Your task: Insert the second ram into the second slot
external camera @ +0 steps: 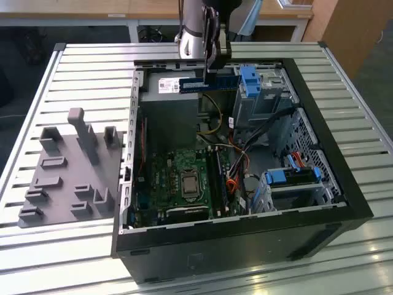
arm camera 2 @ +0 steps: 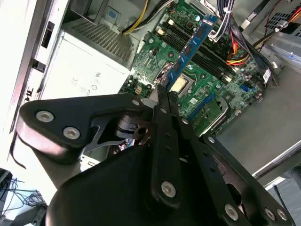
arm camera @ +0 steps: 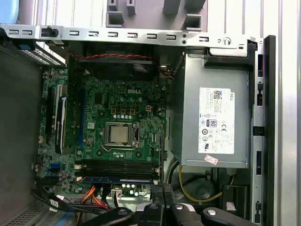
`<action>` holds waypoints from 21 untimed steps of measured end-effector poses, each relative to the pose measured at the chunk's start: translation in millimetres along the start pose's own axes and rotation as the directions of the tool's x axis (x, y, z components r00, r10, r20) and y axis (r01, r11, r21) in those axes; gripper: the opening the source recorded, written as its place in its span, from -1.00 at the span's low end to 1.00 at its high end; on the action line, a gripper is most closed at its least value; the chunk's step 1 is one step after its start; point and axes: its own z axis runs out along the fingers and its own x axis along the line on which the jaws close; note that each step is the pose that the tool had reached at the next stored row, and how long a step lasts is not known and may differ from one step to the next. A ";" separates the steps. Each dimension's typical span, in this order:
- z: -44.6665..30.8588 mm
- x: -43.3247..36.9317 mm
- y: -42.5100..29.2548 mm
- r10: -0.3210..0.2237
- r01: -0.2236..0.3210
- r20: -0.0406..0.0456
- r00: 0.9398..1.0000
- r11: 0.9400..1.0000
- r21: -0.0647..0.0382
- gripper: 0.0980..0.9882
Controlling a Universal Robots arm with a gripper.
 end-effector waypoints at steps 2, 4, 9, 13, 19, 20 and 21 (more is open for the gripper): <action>0.0 0.0 0.0 0.000 0.000 0.000 1.000 1.000 0.000 -0.95; 0.0 0.0 0.0 0.000 0.000 0.000 1.000 1.000 0.000 -0.95; 0.0 0.8 0.0 0.000 0.000 0.000 1.000 1.000 0.000 -0.95; 0.0 1.8 0.0 0.000 0.000 0.000 1.000 1.000 0.000 -0.95; -0.1 3.1 0.1 0.000 0.000 0.000 1.000 1.000 0.000 -0.95; 0.0 3.3 0.1 0.000 0.000 0.000 1.000 1.000 0.000 -0.95; 0.0 3.5 0.1 0.000 0.000 0.000 1.000 1.000 0.000 -0.95</action>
